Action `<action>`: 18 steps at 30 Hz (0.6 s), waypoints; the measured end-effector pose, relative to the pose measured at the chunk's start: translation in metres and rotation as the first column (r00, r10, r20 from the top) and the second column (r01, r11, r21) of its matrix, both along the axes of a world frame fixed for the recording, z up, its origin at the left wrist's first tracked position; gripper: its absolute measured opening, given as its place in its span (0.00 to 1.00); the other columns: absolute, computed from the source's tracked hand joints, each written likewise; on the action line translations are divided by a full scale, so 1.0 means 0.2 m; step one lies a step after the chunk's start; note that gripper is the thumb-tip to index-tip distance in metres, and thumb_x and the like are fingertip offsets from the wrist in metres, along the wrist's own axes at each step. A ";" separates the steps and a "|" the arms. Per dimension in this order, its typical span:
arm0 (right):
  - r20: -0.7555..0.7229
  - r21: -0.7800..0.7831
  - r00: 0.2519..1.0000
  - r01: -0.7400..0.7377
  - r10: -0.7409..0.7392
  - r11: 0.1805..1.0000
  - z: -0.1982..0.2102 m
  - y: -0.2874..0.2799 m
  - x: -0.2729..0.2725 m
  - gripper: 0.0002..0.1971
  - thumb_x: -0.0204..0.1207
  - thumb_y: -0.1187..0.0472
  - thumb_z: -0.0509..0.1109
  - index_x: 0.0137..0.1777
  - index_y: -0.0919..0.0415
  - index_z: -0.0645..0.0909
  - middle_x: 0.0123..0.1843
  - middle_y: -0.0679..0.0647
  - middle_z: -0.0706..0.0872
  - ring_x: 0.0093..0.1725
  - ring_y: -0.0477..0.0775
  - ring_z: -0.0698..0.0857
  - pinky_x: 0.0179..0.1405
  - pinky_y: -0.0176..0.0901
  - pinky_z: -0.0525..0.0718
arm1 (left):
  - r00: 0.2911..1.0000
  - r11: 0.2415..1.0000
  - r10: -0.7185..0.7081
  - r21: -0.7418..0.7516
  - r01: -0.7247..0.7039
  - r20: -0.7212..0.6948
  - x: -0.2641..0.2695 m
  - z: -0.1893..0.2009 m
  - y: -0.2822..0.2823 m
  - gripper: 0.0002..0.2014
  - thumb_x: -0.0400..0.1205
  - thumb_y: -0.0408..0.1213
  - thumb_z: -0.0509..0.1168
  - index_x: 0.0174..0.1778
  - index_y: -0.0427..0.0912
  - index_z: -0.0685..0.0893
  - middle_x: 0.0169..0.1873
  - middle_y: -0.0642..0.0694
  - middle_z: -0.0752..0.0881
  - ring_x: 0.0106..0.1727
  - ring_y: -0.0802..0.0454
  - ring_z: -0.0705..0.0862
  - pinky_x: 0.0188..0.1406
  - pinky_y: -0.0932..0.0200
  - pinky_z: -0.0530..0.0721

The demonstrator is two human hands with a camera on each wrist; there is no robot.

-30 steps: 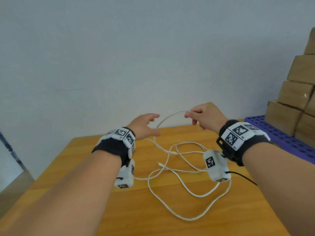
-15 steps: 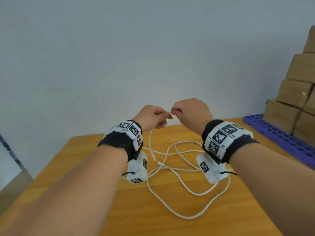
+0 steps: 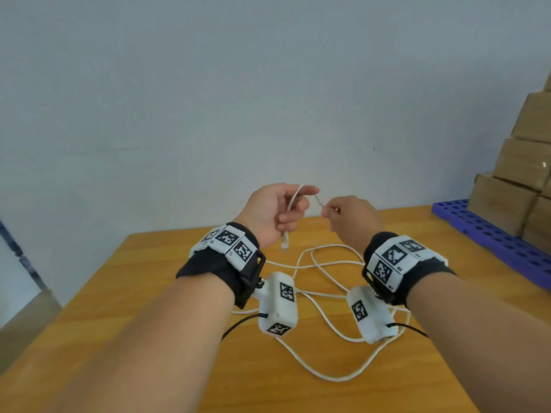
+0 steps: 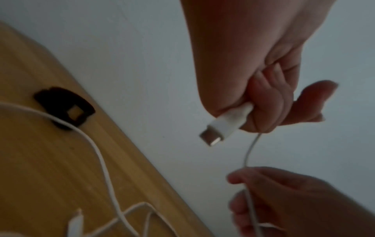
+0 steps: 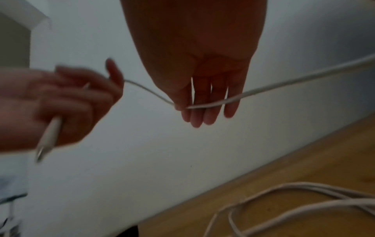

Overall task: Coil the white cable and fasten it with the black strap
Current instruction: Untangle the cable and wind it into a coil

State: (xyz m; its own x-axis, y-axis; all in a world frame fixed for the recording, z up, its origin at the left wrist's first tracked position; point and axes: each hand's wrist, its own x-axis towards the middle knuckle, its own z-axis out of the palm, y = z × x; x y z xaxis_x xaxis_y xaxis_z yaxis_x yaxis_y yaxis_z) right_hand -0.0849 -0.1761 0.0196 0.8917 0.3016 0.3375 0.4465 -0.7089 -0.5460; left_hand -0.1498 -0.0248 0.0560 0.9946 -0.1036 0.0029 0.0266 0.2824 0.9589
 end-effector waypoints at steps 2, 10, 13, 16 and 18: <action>-0.026 0.043 0.997 -0.066 0.067 0.997 -0.03 0.05 -0.02 0.12 0.81 0.59 0.58 0.44 0.54 0.85 0.35 0.49 0.85 0.40 0.56 0.86 0.43 0.48 0.84 | 1.000 0.998 -0.003 -0.066 0.005 0.017 0.00 0.02 -0.02 0.15 0.86 0.35 0.51 0.54 0.34 0.82 0.25 0.49 0.79 0.15 0.61 0.63 0.13 0.67 0.56; -0.069 0.018 0.958 -0.278 0.279 0.960 -0.09 0.15 -0.07 0.21 0.82 0.60 0.61 0.25 0.51 0.68 0.27 0.51 0.77 0.26 0.50 0.72 0.30 0.44 0.71 | 0.992 0.984 0.125 -0.135 -0.119 0.030 0.00 -0.01 0.03 0.16 0.87 0.38 0.54 0.63 0.33 0.81 0.38 0.47 0.82 0.24 0.59 0.67 0.22 0.68 0.69; -0.090 -0.017 0.940 -0.332 0.329 0.943 -0.10 0.16 -0.10 0.22 0.82 0.62 0.61 0.24 0.53 0.63 0.25 0.53 0.72 0.25 0.49 0.67 0.26 0.41 0.64 | 0.985 0.971 0.169 -0.173 -0.163 0.021 0.00 -0.06 0.06 0.17 0.86 0.36 0.56 0.67 0.31 0.79 0.42 0.45 0.82 0.28 0.58 0.68 0.27 0.68 0.71; -0.086 -0.020 0.924 -0.374 0.371 0.927 -0.14 0.17 -0.11 0.23 0.81 0.67 0.60 0.23 0.53 0.62 0.33 0.61 0.84 0.23 0.47 0.65 0.23 0.38 0.61 | 0.978 0.942 0.210 -0.271 -0.199 0.014 0.00 -0.10 0.07 0.14 0.84 0.32 0.59 0.62 0.31 0.81 0.46 0.41 0.84 0.26 0.59 0.70 0.28 0.69 0.73; -0.089 -0.023 0.913 -0.401 0.398 0.916 -0.17 0.19 -0.11 0.22 0.81 0.67 0.60 0.24 0.57 0.63 0.45 0.58 0.90 0.20 0.43 0.69 0.19 0.33 0.63 | 0.970 0.923 0.241 -0.315 -0.222 0.023 0.01 -0.14 0.06 0.12 0.85 0.32 0.57 0.57 0.31 0.82 0.48 0.39 0.85 0.23 0.60 0.72 0.29 0.69 0.74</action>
State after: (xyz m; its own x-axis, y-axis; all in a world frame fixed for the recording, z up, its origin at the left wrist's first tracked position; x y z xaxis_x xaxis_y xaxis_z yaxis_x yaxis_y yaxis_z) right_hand -0.1068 -0.1388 -0.0138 0.7174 0.6502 0.2502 0.6530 -0.5022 -0.5669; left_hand -0.1485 -0.0123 0.0279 0.9877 0.1450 0.0583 -0.1300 0.5553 0.8214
